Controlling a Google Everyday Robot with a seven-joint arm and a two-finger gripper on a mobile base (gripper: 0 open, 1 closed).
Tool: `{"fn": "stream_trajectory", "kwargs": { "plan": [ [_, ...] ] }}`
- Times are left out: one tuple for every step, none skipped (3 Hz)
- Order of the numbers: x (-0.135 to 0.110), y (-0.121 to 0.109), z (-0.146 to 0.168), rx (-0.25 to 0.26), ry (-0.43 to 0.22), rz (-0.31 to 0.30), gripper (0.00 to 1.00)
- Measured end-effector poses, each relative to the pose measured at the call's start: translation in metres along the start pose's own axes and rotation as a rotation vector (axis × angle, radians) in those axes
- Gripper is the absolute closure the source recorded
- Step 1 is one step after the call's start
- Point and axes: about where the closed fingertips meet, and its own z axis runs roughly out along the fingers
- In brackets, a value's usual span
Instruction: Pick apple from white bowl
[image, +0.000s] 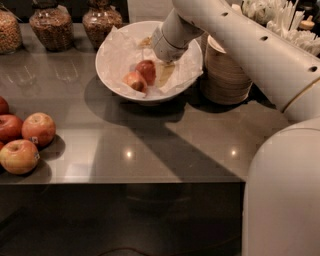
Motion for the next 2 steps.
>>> {"fn": "stream_trajectory", "kwargs": {
  "plan": [
    [0.0006,-0.0001,0.0079,-0.017,-0.001,-0.008,0.32],
    [0.0005,0.0023,0.0135,-0.031,-0.005,-0.011,0.31]
  ]
}}
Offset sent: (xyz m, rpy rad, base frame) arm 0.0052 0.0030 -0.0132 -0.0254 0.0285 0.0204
